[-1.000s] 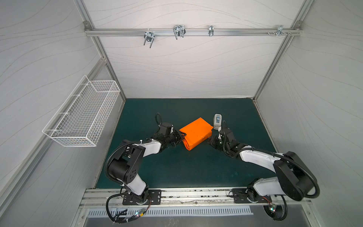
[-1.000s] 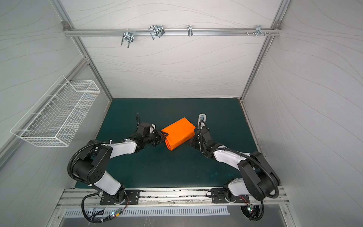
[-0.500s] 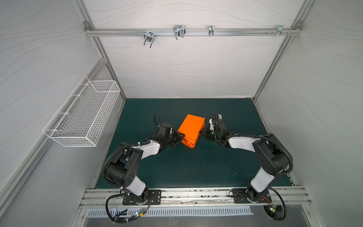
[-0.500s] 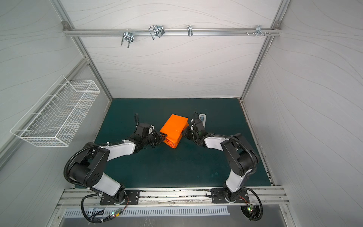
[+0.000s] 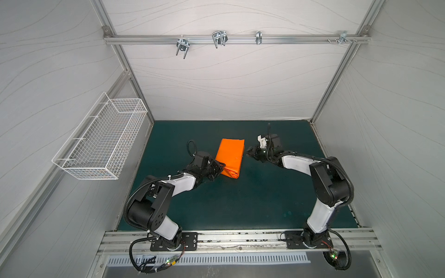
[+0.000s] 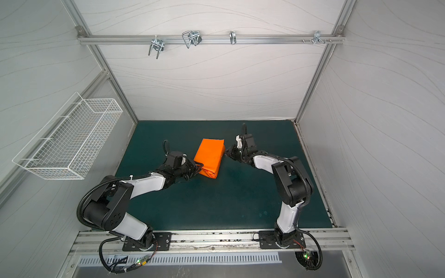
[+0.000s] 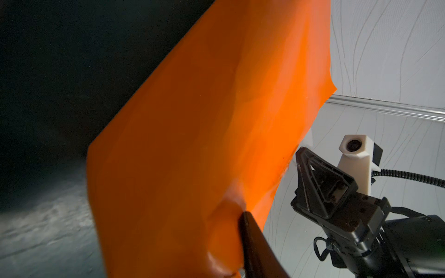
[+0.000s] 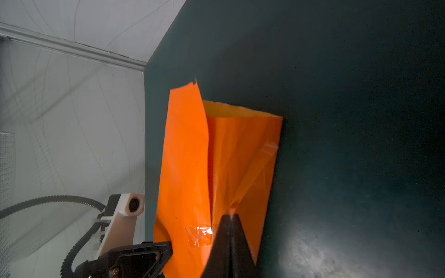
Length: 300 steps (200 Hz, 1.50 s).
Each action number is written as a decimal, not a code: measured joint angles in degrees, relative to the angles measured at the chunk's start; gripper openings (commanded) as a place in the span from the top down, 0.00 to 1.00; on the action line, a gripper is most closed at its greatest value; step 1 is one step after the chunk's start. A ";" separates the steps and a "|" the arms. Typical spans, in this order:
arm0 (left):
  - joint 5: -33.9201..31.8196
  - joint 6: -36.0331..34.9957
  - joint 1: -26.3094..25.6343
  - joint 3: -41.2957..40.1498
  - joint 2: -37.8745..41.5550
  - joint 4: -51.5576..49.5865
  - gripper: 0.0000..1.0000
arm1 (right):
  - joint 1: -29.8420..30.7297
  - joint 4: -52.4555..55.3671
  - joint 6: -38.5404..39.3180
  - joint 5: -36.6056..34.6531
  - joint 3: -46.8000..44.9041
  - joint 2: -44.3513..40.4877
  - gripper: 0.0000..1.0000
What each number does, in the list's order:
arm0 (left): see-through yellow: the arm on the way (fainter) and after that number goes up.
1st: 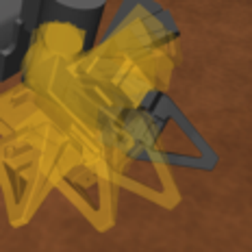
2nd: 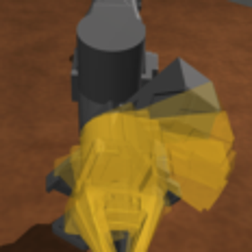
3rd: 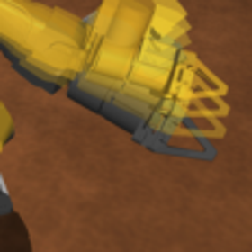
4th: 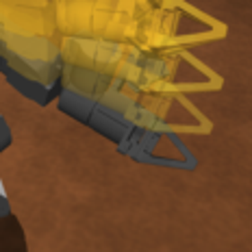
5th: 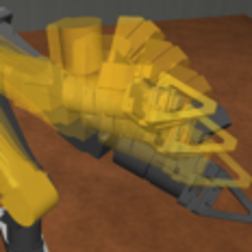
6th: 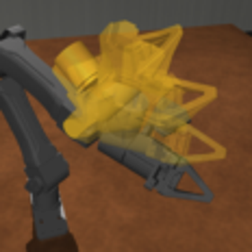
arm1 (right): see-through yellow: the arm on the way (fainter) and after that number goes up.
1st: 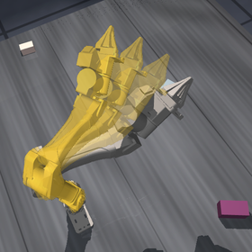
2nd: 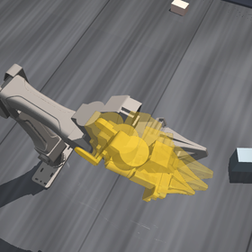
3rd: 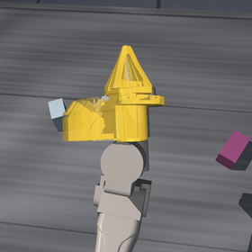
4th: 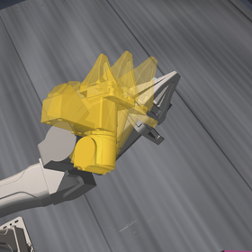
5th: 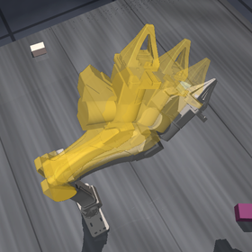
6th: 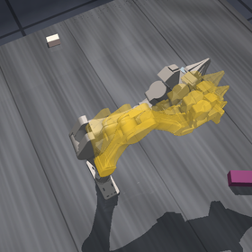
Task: Wrap a gift box in wrapping paper
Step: Rotate the gift box at the center of the table, then stick the wrapping paper to the gift box.
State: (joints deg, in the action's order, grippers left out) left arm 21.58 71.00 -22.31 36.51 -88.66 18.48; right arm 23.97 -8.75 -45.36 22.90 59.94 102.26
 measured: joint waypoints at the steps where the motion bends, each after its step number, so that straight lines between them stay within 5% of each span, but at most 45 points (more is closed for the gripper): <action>1: 0.00 0.00 0.00 0.00 0.00 0.00 0.68 | -0.13 0.35 0.07 -0.02 0.13 -0.09 1.00; 68: -0.13 0.22 0.15 0.00 -0.46 0.85 0.68 | -1.79 12.59 5.53 -2.78 3.56 -10.54 1.00; 136: 0.07 0.85 0.20 -0.02 -2.14 4.02 0.68 | 13.92 8.83 -14.05 -3.96 -10.47 -30.49 1.00; 195: 0.33 1.27 0.20 -0.17 -3.10 6.16 0.68 | 17.55 -0.28 -29.88 -4.74 -13.20 -22.95 1.00; 300: 0.55 2.38 0.20 -1.22 -3.87 9.62 0.68 | 20.04 -13.97 -42.40 -1.22 -9.88 -7.21 1.00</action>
State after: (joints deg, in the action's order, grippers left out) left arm 22.13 73.38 -22.11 35.29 -92.53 28.10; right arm 44.01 -22.72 -87.77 21.67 50.06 95.04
